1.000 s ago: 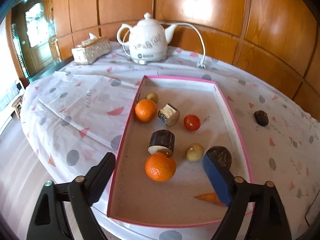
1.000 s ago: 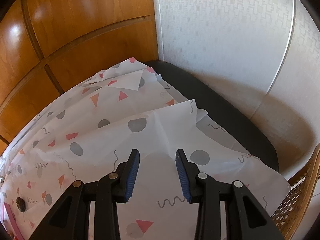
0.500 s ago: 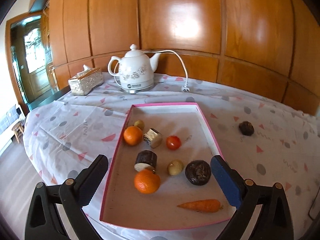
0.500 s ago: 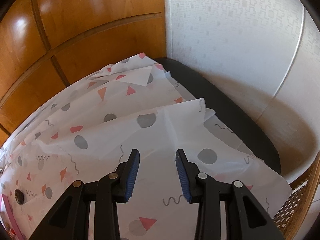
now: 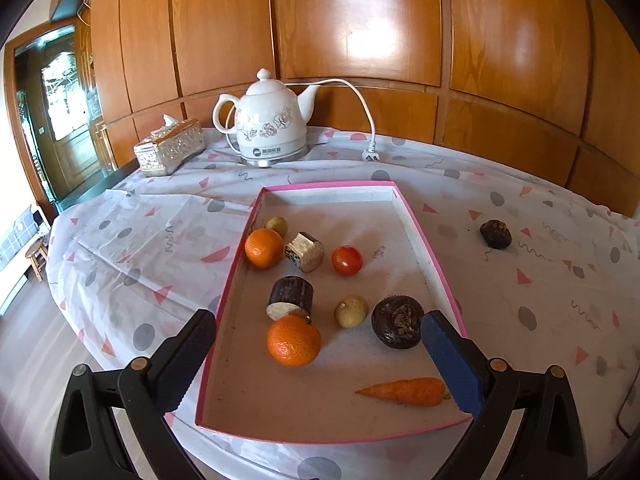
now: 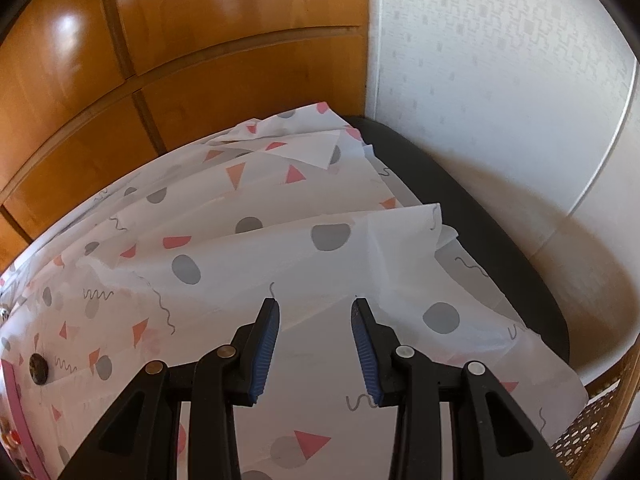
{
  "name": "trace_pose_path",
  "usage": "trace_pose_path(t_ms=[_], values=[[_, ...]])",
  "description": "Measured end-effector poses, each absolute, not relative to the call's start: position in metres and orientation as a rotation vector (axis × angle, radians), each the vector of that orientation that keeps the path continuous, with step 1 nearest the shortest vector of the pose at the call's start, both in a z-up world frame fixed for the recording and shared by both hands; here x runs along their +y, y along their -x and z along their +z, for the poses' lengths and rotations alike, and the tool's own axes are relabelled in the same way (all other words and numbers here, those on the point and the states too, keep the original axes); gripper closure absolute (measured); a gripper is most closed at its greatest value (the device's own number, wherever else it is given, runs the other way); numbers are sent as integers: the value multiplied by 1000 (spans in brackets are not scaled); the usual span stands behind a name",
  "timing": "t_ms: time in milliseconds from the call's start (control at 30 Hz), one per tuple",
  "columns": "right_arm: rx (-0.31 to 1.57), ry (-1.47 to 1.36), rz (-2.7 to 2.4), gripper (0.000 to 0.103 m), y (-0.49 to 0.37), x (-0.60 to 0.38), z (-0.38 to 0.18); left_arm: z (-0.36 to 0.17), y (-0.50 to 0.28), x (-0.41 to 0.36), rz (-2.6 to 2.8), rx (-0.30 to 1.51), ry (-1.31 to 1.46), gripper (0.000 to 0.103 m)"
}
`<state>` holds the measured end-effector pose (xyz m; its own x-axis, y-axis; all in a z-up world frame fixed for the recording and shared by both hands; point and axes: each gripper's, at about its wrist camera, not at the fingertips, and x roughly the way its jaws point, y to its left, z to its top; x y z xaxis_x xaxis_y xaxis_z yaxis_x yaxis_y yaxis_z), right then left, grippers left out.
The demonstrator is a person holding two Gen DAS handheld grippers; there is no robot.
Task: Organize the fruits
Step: 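Move the right tool toward the dark round fruit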
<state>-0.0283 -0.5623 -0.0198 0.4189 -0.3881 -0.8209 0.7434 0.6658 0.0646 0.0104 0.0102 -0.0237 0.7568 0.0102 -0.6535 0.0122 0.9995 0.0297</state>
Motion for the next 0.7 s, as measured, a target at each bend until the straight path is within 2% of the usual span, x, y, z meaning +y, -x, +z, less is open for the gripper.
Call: trace_pose_path(t_ms=[433,700], values=[[914,-331,-608,65,6,-534,-20,-21,-10,21,8,706,3,0],[980,-207,-360,65,-25,-477,-24,-18,-8,30,27,696,24,0]])
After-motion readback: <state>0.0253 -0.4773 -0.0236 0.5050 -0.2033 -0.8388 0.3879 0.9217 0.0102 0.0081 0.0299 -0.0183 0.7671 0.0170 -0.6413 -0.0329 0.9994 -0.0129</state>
